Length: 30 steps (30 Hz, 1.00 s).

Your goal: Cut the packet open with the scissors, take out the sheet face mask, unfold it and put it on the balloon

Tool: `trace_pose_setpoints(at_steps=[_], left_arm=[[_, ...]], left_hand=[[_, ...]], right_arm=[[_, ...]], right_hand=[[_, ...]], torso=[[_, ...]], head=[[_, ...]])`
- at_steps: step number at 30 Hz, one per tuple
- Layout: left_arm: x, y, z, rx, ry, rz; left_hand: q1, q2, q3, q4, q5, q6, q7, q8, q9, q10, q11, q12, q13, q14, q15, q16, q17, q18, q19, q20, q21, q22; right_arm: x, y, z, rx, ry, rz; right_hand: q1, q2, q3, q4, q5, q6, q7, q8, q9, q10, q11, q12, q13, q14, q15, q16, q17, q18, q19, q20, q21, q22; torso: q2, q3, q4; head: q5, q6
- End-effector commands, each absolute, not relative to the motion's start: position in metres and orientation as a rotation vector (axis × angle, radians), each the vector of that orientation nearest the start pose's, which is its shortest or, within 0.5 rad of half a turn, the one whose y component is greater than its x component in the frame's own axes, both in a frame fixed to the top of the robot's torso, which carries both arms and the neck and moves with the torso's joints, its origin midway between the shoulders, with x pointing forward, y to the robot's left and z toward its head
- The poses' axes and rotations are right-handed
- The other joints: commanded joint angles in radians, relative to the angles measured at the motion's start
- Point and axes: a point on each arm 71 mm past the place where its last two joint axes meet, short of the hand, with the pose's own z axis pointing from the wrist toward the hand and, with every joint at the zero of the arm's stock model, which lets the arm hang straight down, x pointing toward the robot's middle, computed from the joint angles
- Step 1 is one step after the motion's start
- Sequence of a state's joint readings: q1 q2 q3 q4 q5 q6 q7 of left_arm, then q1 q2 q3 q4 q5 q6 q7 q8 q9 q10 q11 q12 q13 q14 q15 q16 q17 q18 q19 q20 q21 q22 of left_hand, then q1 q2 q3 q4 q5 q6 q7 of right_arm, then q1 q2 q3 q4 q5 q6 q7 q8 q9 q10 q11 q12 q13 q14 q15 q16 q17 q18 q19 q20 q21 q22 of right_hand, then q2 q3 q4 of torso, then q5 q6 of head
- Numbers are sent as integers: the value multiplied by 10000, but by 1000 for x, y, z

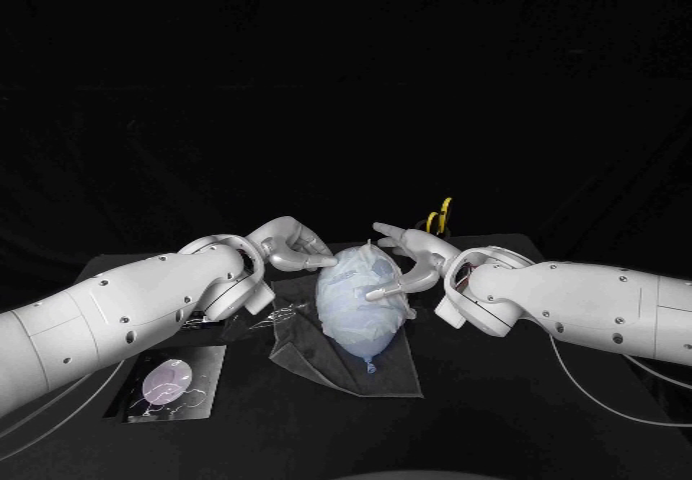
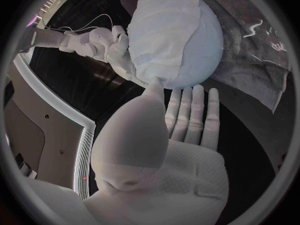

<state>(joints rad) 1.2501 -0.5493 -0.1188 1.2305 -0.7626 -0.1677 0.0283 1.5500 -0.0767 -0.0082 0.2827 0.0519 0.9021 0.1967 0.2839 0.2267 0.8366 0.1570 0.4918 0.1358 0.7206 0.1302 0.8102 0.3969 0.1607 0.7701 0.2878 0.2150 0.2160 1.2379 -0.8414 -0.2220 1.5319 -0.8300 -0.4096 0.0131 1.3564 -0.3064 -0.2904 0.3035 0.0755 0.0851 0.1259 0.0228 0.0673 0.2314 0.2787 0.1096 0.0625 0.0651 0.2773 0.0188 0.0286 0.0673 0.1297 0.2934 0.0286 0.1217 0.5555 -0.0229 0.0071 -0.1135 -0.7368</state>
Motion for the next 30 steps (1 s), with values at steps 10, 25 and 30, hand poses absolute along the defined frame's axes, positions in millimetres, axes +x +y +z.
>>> trace_pose_setpoints(at_steps=[10, 25, 30], left_arm=[[526, 122, -210, -2673, 19265, -10288], [525, 116, -209, -1808, 19050, -9675], [525, 115, -208, -1745, 18915, -9633]], left_hand=[[177, -5, -73, 34, -35, 117, -2, -18, -46, 140, -10, 95, -22, 167, -82, 155, -24, 62, 207, -22, 22, -2], [1257, 223, 571, 33, -25, 911, -330, 162, -129, 912, -331, 142, -189, 879, -423, 551, -129, 216, 846, -136, 407, 153], [1493, 226, 992, 40, -26, 1236, -439, 227, -158, 1332, -464, 57, -284, 1159, -558, 648, -174, 221, 1072, -255, 626, 272]], right_arm=[[466, -200, -235, 3555, 18919, 9351], [466, -197, -239, 3479, 19197, 9205], [466, -196, -240, 3480, 19211, 9190]], right_hand=[[-68, 52, 89, -5, -39, 224, 1761, 107, 105, 156, 16, 141, 32, 188, 23, 81, 49, 89, 102, 2, -3, 31], [42, 119, 220, -5, -24, 294, 1767, 136, 152, 234, 44, 244, 47, 283, 61, 112, 83, 67, 125, 11, 6, 30], [77, 146, 268, -7, -24, 324, 1767, 149, 173, 255, 46, 276, 51, 307, 65, 119, 91, 59, 138, 11, 10, 34]], torso=[[18, 4, 10], [27, 2, -5], [36, 2, -6]], head=[[4, -33], [26, -85], [44, -102]])
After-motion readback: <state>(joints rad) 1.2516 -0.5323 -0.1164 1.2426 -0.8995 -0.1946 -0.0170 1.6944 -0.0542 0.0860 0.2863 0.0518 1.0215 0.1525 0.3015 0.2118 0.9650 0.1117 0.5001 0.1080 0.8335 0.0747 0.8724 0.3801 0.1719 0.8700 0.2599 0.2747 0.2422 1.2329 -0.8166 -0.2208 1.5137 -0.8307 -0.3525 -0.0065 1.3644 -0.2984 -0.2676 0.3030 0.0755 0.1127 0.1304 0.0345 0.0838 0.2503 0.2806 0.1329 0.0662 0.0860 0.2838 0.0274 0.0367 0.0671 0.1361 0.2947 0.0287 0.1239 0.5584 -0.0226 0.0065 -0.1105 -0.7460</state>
